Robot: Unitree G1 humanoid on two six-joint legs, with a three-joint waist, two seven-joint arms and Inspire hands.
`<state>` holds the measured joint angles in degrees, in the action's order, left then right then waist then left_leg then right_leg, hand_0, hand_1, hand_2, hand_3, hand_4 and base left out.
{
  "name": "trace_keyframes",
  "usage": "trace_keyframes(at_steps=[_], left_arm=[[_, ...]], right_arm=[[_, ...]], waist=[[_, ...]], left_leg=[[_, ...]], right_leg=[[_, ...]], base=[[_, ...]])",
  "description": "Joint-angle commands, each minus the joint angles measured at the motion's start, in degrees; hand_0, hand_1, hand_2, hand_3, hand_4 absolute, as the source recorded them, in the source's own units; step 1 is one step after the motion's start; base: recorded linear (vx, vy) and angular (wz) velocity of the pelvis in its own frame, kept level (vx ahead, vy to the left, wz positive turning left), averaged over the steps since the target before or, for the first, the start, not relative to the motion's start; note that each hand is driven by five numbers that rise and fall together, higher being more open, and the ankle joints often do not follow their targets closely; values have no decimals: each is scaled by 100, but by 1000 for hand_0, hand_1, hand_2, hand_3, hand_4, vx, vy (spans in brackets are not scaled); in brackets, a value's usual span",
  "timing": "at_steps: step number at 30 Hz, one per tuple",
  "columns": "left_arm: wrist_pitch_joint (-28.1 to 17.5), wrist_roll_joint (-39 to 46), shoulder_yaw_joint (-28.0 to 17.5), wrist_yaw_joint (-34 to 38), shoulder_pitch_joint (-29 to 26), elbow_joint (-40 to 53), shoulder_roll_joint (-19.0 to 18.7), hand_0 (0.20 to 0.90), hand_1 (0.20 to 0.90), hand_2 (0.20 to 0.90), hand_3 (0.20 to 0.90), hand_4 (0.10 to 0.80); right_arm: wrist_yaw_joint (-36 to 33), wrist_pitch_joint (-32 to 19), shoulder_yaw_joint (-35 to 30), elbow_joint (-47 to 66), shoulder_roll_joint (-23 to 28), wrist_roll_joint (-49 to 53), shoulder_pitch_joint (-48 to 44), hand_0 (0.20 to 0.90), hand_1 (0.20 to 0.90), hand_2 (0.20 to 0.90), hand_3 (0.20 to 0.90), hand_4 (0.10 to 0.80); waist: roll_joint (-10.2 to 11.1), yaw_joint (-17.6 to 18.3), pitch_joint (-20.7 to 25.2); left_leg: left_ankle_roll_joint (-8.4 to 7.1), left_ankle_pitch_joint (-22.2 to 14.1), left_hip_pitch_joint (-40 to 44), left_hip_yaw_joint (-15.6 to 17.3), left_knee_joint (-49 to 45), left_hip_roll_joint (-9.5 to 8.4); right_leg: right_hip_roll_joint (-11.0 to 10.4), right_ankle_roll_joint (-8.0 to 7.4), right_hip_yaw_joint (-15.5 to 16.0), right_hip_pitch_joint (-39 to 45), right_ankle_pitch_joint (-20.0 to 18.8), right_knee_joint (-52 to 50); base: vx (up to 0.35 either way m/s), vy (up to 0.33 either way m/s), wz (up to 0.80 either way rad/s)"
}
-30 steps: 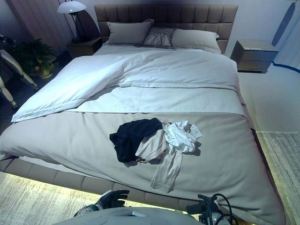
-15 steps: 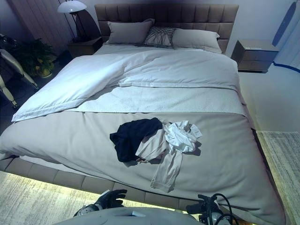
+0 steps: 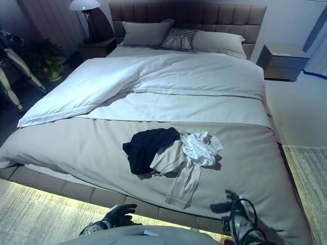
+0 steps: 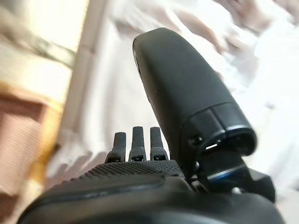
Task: Pick up the clothes from the bed and place them into the basket
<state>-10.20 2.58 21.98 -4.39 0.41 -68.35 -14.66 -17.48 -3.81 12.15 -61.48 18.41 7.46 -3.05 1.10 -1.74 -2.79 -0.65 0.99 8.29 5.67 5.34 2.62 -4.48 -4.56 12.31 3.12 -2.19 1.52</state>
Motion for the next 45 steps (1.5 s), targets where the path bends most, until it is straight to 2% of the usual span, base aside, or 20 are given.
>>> trace_keyframes(at_steps=[1,2,5,6,7,8,10,13,14,15,16,17,18,20,23,27,31,34,40,45], left_arm=[[-107,4,38,17,-104,39,-359,900,900,900,900,800],[-67,-8,31,46,-79,48,-410,900,900,900,900,800],[-29,181,-17,161,17,109,-682,900,900,900,900,800],[-58,296,-50,158,-3,126,-767,900,900,900,900,800],[-131,501,-73,143,-54,134,-837,900,900,900,900,800],[-172,750,-121,174,-120,143,-865,900,900,900,900,800],[-180,1076,-219,132,-217,211,-900,900,900,900,900,800],[-171,1403,-316,239,-810,312,-1074,900,900,900,900,800],[-213,1429,-371,363,-830,328,-1058,900,900,900,900,800],[-269,1440,-436,458,-763,384,-1012,900,900,900,900,800],[-270,1474,-470,476,-676,423,-969,900,900,900,900,800],[-274,1442,-492,457,-534,450,-898,900,900,900,900,800],[-494,1327,-447,412,-292,431,-832,900,900,900,900,800],[-718,1130,-398,300,-40,358,-749,900,900,900,900,800],[-789,1135,-417,314,186,287,-683,900,900,900,900,800],[-513,1499,-413,205,-255,481,-922,900,900,900,900,800],[-352,1610,-284,95,-504,739,-1101,900,900,900,900,800],[-403,1808,-233,165,-536,857,-1153,900,900,900,900,800],[-406,1960,-228,192,-659,1093,-1250,900,900,900,900,800],[-400,1852,-181,302,-584,1252,-1265,900,900,900,900,800]], right_arm=[[-485,-332,-18,428,416,-304,-822,900,900,900,900,800],[-460,-351,-43,438,493,-299,-886,900,900,900,900,800],[-281,-493,-47,473,857,-408,-1115,900,900,900,900,800],[-238,-554,-1,423,931,-422,-1238,900,900,900,900,800],[-122,-664,25,300,1021,-375,-1396,900,900,900,900,800],[-32,-816,42,166,1126,-424,-1561,900,900,900,900,800],[11,-775,71,70,1265,-615,-1798,900,900,900,900,800],[-276,-581,205,-392,1556,-313,-2786,900,900,900,900,800],[-317,-546,206,-524,1674,-168,-2973,900,900,900,900,800],[-391,-465,186,-531,1821,-104,-3099,900,900,900,900,800],[-409,-411,198,-512,1899,-21,-3174,900,900,900,900,800],[-340,-356,230,-509,2007,136,-3306,900,900,900,900,800],[-171,-301,230,-560,2171,179,-3562,900,900,900,900,800],[24,-333,211,-629,2323,189,-3782,900,900,900,900,800],[377,-574,297,-390,2342,45,-3703,900,900,900,900,800],[667,-740,576,-198,2339,-151,-3724,900,900,900,900,800],[648,-337,707,-347,2313,-209,-3986,900,900,900,900,800],[574,12,844,-630,2216,-324,-4385,900,900,900,900,800],[558,805,1088,-888,2213,-802,-4791,900,900,900,900,800],[-122,1394,1326,-999,2066,-1430,-4669,900,900,900,900,800]], waist=[[78,-156,-301],[76,-157,-339],[140,-92,-477],[146,-53,-549],[125,-58,-620],[137,-113,-660],[176,-218,-692],[233,-341,-989],[271,-405,-1106],[231,-543,-1292],[166,-642,-1371],[57,-745,-1444],[-111,-877,-1497],[-283,-1041,-1616],[-318,-1060,-1554],[-365,-1020,-1538],[-332,-1103,-1622],[-377,-1273,-1771],[-467,-1415,-1946],[-582,-1467,-1999]], left_leg=[[413,-216,-167,-5,-128,-307],[413,-226,-161,-33,-127,-306],[292,-325,-100,-216,-158,-274],[272,-431,-104,-295,-242,-245],[251,-493,-201,-322,-360,-153],[223,-504,-394,-329,-545,-111],[164,-490,-705,-284,-804,-79],[39,-414,-1522,-75,-1264,12],[-50,-355,-1900,-161,-1793,5],[-245,-56,-2489,-500,-2508,2],[-319,150,-2658,-656,-2439,-16],[-379,330,-2717,-788,-2153,2],[-396,625,-2707,-841,-1465,129],[-441,1111,-2835,-891,-1032,244],[-319,830,-2584,-812,-633,122],[-289,722,-2521,-780,-558,8],[-244,610,-2699,-750,-798,-93],[-278,570,-2797,-615,-918,32],[-332,623,-3262,-724,-1119,-1],[-307,617,-3307,-746,-1148,-63]], right_leg=[[-475,-368,-314,-663,-544,-2091],[-470,-383,-369,-776,-608,-2153],[-435,-411,-527,-1016,-755,-1263],[-479,-443,-611,-1248,-938,-1129],[-469,-427,-679,-1344,-811,-1111],[-450,-391,-637,-1217,-578,-937],[-476,-346,-505,-1126,-490,-739],[-474,-167,-230,-1372,-384,-659],[-518,-88,-196,-1432,-345,-709],[-496,33,-161,-1406,-283,-747],[-443,63,-166,-1381,-244,-746],[-374,70,-181,-1350,-196,-737],[-301,48,-221,-1313,-151,-657],[-239,61,-293,-1154,-77,-538],[-406,1,-274,-964,26,-413],[-657,-171,-171,-1120,-28,-429],[-781,-252,-90,-1127,-49,-461],[-775,-236,452,-1226,-13,-641],[-712,-182,460,-1400,10,-559],[-662,-103,530,-1414,77,-545]], base=[[68,-10,24],[169,-122,27],[202,-231,31],[141,-238,42],[133,-243,52],[99,-181,42],[-49,-234,50],[-302,-219,48],[-188,-141,57],[-93,-78,46],[-12,29,45],[49,174,30],[69,200,19],[88,172,-10],[116,196,-21],[-1,125,-21],[22,-5,6],[-8,-57,-10],[-52,-92,-9],[-41,-24,1]])
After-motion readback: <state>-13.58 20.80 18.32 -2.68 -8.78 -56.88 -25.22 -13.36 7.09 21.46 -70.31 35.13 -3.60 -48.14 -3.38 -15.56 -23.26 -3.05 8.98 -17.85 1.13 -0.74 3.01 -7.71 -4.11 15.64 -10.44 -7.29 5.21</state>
